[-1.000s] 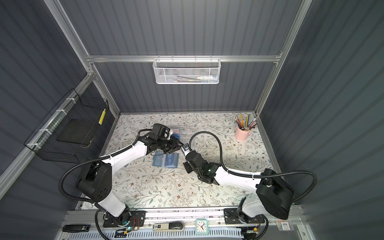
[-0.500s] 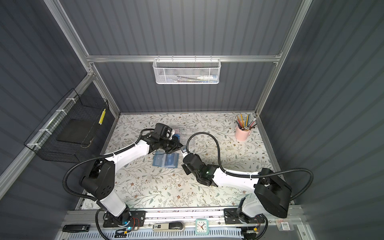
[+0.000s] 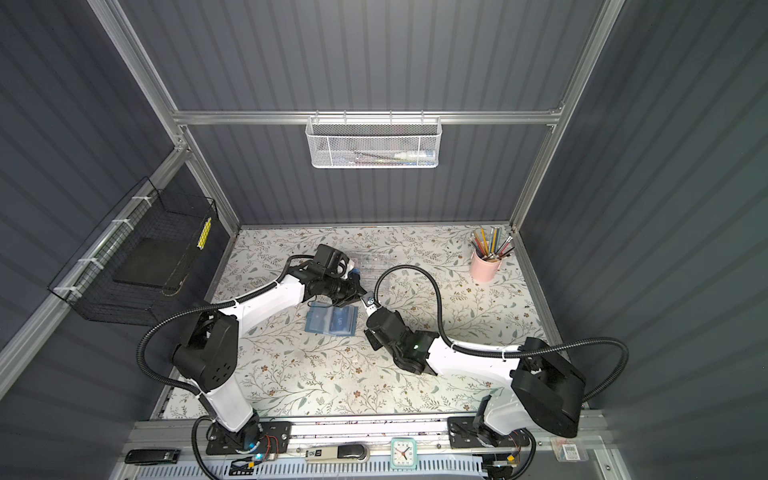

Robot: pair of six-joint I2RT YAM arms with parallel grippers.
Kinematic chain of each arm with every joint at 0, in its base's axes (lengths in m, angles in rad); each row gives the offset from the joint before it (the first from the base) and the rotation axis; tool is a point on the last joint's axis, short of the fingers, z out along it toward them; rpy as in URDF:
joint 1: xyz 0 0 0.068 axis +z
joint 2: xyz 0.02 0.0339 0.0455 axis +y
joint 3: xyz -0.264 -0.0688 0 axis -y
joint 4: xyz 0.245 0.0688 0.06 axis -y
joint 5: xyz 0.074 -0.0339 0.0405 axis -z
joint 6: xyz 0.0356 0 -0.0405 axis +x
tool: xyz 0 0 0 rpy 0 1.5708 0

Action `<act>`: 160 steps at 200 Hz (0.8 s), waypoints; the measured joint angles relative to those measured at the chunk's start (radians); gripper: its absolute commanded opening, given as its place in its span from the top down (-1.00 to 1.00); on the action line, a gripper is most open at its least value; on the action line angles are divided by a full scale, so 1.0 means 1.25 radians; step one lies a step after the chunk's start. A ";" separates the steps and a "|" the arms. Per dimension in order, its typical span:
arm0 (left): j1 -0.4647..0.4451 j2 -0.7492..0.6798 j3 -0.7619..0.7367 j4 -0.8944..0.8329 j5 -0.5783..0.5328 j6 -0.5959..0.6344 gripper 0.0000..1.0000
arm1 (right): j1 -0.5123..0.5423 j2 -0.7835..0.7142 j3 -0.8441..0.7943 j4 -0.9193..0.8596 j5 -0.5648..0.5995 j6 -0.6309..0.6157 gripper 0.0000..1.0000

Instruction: Take the credit cards out of the card holder

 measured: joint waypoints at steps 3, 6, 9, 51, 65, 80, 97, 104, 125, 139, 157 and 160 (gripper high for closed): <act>0.000 0.002 0.005 -0.007 -0.001 0.005 1.00 | 0.000 -0.007 -0.003 0.000 0.001 -0.001 0.27; 0.000 0.005 0.011 -0.014 -0.003 0.011 1.00 | 0.000 -0.013 -0.005 -0.002 0.001 0.002 0.26; 0.000 0.008 0.019 -0.023 -0.005 0.021 1.00 | 0.000 -0.020 -0.008 -0.002 0.002 0.003 0.24; 0.000 0.044 0.161 -0.170 -0.059 0.145 1.00 | -0.004 -0.103 -0.015 -0.044 0.010 0.021 -0.22; 0.000 0.058 0.225 -0.229 -0.085 0.201 1.00 | -0.011 -0.130 -0.016 -0.062 0.008 0.031 -0.31; -0.002 0.065 0.278 -0.281 -0.123 0.264 1.00 | -0.026 -0.161 -0.020 -0.078 0.002 0.043 -0.57; -0.004 0.069 0.323 -0.342 -0.164 0.336 1.00 | -0.046 -0.190 -0.021 -0.094 -0.008 0.041 -0.83; -0.005 0.074 0.345 -0.370 -0.183 0.367 1.00 | -0.056 -0.201 -0.021 -0.100 -0.017 0.041 -0.95; -0.013 0.100 0.409 -0.435 -0.253 0.455 1.00 | -0.088 -0.230 -0.022 -0.119 -0.046 0.049 -0.98; -0.020 0.120 0.445 -0.470 -0.316 0.521 1.00 | -0.112 -0.241 -0.022 -0.126 -0.069 0.049 -0.98; -0.031 0.142 0.480 -0.504 -0.381 0.604 1.00 | -0.134 -0.243 -0.021 -0.141 -0.095 0.049 -0.98; -0.032 0.145 0.486 -0.510 -0.392 0.621 1.00 | -0.137 -0.243 -0.021 -0.143 -0.099 0.049 -0.98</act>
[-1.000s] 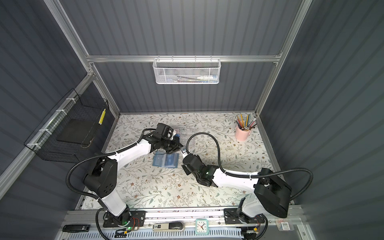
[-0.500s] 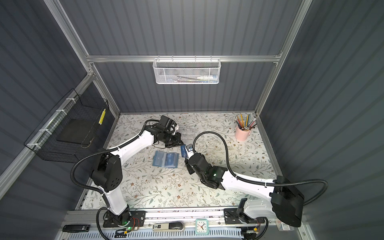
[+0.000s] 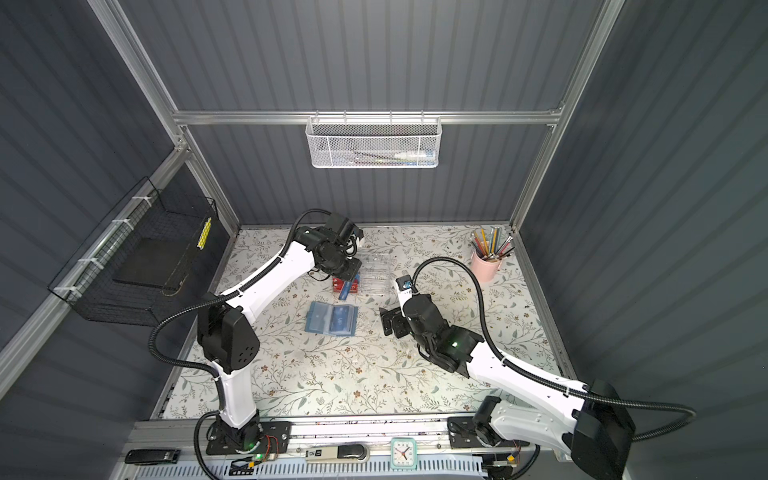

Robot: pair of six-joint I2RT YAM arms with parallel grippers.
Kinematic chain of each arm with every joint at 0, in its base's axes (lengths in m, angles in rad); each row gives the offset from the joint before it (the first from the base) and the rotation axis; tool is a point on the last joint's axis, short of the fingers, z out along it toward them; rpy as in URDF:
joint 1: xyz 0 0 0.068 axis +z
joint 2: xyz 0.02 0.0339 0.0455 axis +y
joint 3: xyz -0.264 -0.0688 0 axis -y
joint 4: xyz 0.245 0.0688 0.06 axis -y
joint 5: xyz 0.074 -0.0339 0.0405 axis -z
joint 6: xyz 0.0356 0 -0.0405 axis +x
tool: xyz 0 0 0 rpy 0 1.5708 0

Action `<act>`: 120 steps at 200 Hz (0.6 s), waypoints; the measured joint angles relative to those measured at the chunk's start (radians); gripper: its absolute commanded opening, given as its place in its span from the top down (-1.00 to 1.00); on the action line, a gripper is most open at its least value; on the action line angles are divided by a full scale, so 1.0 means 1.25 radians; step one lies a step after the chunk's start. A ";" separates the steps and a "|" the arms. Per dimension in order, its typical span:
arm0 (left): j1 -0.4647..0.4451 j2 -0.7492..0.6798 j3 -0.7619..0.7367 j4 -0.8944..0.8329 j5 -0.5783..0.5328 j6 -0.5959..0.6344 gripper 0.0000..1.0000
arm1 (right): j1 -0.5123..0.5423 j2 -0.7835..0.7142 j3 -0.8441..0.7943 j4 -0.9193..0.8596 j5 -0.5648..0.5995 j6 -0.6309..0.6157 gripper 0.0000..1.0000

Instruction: Take the credit cards out of the card holder

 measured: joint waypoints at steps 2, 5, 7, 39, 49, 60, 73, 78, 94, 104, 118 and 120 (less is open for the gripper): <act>-0.001 0.002 0.003 -0.002 -0.004 0.009 1.00 | -0.002 0.000 0.000 -0.002 -0.003 0.000 -0.98; -0.002 0.004 0.009 -0.007 -0.011 0.020 1.00 | -0.004 0.000 0.000 -0.005 -0.008 0.000 -0.98; -0.002 0.006 0.012 -0.010 -0.014 0.032 1.00 | -0.006 0.000 0.000 -0.006 -0.011 0.000 -0.98; -0.005 0.012 0.066 -0.034 -0.053 0.180 1.00 | -0.041 0.000 0.004 -0.011 -0.071 0.002 -0.98; -0.005 0.012 0.081 -0.036 -0.061 0.226 1.00 | -0.057 0.000 0.006 -0.011 -0.093 0.004 -0.98; -0.005 0.012 0.091 -0.035 -0.072 0.279 1.00 | -0.074 0.002 0.012 -0.011 -0.114 0.006 -0.98; -0.005 0.012 0.092 -0.035 -0.089 0.336 1.00 | -0.091 0.008 0.024 -0.012 -0.135 0.005 -0.98; -0.005 0.012 0.092 -0.036 -0.094 0.356 1.00 | -0.096 0.012 0.030 -0.011 -0.142 0.006 -0.98; -0.005 0.014 0.092 -0.036 -0.107 0.425 1.00 | -0.114 0.025 0.053 -0.011 -0.165 0.005 -0.98; -0.004 0.016 0.092 -0.036 -0.108 0.466 1.00 | -0.125 0.032 0.064 -0.008 -0.182 0.005 -0.98; -0.004 0.018 0.089 -0.034 -0.105 0.529 1.00 | -0.145 0.050 0.080 0.002 -0.207 0.005 -0.98; -0.004 0.019 0.087 -0.033 -0.105 0.540 1.00 | -0.149 0.054 0.081 0.004 -0.211 0.005 -0.98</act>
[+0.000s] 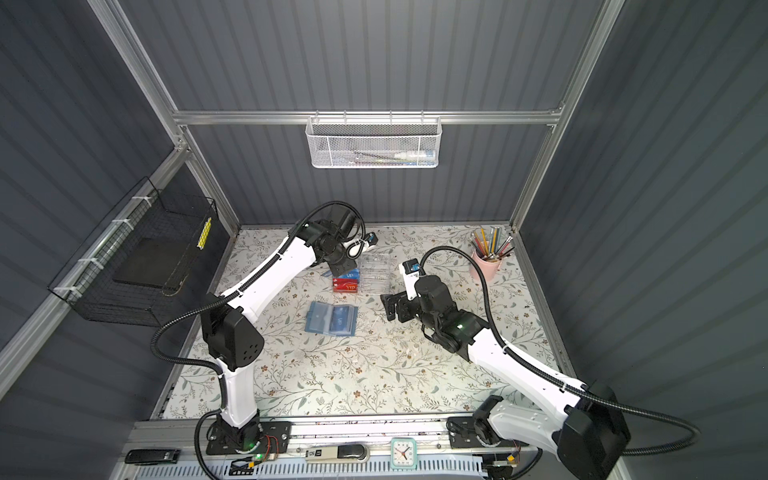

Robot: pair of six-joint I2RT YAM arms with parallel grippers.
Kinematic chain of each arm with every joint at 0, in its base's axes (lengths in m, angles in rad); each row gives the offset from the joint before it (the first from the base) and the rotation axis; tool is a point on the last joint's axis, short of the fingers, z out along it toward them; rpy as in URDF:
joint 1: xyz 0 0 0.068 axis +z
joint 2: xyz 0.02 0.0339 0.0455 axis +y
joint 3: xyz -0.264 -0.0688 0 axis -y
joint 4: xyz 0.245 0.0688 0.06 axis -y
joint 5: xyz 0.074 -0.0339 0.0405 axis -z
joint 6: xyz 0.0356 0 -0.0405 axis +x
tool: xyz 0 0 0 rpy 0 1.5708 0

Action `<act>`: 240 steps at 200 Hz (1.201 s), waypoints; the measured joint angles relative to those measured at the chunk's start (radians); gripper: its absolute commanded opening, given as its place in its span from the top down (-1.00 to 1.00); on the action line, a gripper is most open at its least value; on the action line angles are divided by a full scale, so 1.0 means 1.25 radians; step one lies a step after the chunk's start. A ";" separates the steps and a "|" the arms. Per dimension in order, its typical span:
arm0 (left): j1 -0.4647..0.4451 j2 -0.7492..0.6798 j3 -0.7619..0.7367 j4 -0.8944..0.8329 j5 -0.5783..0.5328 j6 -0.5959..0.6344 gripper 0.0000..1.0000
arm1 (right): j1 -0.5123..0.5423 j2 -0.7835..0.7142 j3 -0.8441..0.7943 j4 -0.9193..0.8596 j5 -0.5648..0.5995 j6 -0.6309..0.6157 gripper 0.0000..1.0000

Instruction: Take the credit cards out of the card holder

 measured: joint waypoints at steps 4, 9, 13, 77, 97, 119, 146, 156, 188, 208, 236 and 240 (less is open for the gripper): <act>-0.001 0.000 -0.003 0.000 0.000 0.019 1.00 | -0.005 0.005 0.003 0.002 -0.007 0.000 -0.98; -0.001 0.002 -0.006 0.001 0.001 0.043 1.00 | -0.012 0.014 0.008 0.004 -0.016 -0.001 -0.98; -0.001 0.003 -0.008 0.001 0.001 0.062 1.00 | -0.016 0.020 0.010 0.005 -0.023 -0.001 -0.98; 0.002 0.081 0.003 0.007 0.026 0.263 1.00 | -0.063 0.042 0.012 0.060 -0.105 0.005 -0.98; 0.008 0.108 0.016 0.012 0.037 0.294 1.00 | -0.090 0.030 -0.003 0.079 -0.125 0.018 -0.98; 0.015 0.133 0.036 0.018 0.045 0.316 1.00 | -0.118 0.024 -0.023 0.097 -0.149 0.036 -0.98; 0.025 0.161 0.067 0.023 0.052 0.338 1.00 | -0.143 0.024 -0.041 0.109 -0.175 0.058 -0.98; 0.028 0.169 0.072 0.028 0.056 0.351 1.00 | -0.150 0.024 -0.043 0.113 -0.184 0.066 -0.98; 0.034 0.197 0.096 0.034 0.058 0.365 1.00 | -0.173 0.024 -0.053 0.132 -0.208 0.086 -0.98; 0.037 0.208 0.098 0.034 0.058 0.370 1.00 | -0.183 0.023 -0.062 0.135 -0.217 0.095 -0.98; 0.038 0.217 0.098 0.033 0.061 0.372 1.00 | -0.190 0.023 -0.067 0.135 -0.230 0.105 -0.98; 0.038 0.218 0.098 0.033 0.061 0.372 1.00 | -0.191 0.023 -0.067 0.135 -0.231 0.107 -0.98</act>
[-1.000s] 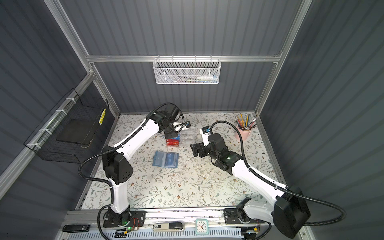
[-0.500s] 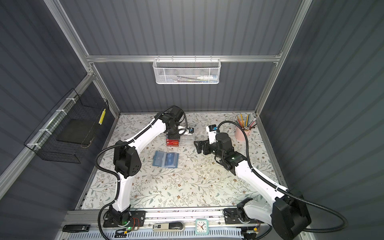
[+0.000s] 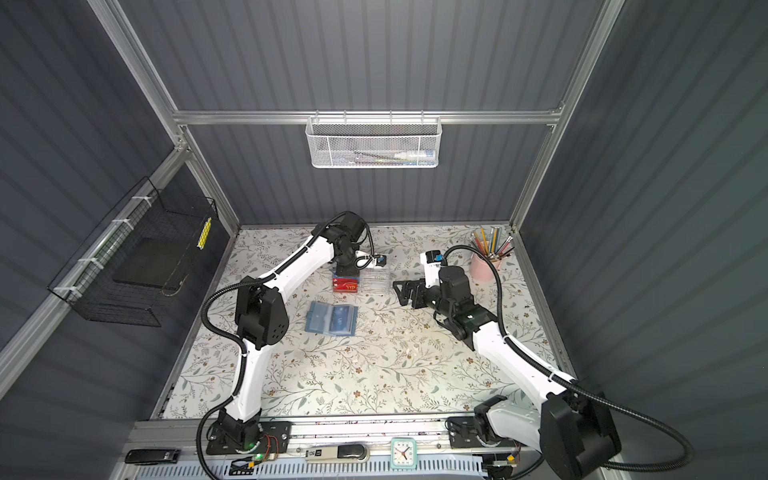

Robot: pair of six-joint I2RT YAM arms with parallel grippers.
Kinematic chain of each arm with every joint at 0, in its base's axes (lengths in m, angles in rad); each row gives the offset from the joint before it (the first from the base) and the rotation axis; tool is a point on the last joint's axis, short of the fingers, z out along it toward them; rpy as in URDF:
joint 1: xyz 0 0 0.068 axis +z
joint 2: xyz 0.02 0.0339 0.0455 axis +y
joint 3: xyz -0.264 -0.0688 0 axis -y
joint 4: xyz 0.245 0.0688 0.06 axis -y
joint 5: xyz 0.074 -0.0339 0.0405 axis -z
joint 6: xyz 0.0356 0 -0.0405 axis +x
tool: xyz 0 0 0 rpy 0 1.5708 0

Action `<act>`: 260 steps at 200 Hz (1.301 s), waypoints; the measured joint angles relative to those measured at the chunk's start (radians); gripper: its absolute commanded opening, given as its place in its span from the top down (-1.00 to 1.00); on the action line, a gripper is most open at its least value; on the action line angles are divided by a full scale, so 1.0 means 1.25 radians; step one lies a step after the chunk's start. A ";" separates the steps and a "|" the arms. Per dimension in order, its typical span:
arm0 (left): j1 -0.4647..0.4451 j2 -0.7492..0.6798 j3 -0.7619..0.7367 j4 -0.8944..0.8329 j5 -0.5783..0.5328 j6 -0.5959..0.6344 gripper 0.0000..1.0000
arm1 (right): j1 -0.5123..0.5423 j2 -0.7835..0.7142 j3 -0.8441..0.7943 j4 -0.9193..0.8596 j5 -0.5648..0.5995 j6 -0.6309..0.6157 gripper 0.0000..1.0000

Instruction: Take the credit cards out of the card holder

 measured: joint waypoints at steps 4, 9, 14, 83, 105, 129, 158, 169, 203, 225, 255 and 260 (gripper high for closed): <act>0.000 0.000 0.000 0.000 0.000 0.000 1.00 | 0.000 0.000 0.000 0.001 -0.001 0.001 -0.98; 0.000 0.000 0.000 0.000 0.001 0.001 1.00 | -0.001 0.000 0.000 0.001 -0.002 0.002 -0.98; 0.000 0.000 0.000 0.000 0.002 0.002 1.00 | -0.001 -0.001 0.000 0.002 -0.003 0.003 -0.98; -0.004 0.000 0.000 0.000 0.002 0.007 1.00 | -0.004 -0.001 -0.007 0.012 -0.017 0.012 -0.98; -0.006 0.000 -0.001 0.000 0.002 0.009 1.00 | -0.006 -0.002 -0.009 0.013 -0.018 0.012 -0.98; -0.007 0.000 -0.013 0.005 0.002 0.014 1.00 | -0.007 -0.002 -0.009 0.017 -0.021 0.017 -0.98; -0.008 0.000 -0.045 0.009 -0.001 0.021 1.00 | -0.007 -0.001 -0.009 0.017 -0.030 0.019 -0.98; -0.008 0.000 -0.050 0.014 -0.002 0.022 1.00 | -0.008 -0.001 -0.009 0.017 -0.034 0.020 -0.98; -0.009 0.000 -0.064 0.034 -0.005 0.049 1.00 | -0.009 0.001 -0.009 0.018 -0.044 0.021 -0.98; -0.011 0.000 -0.071 0.043 -0.010 0.054 1.00 | -0.009 0.008 -0.009 0.018 -0.053 0.023 -0.98; -0.013 0.000 -0.075 0.057 -0.017 0.060 1.00 | -0.009 0.010 -0.009 0.018 -0.057 0.024 -0.98; -0.014 0.000 -0.076 0.058 -0.019 0.060 1.00 | -0.009 0.010 -0.009 0.018 -0.057 0.023 -0.98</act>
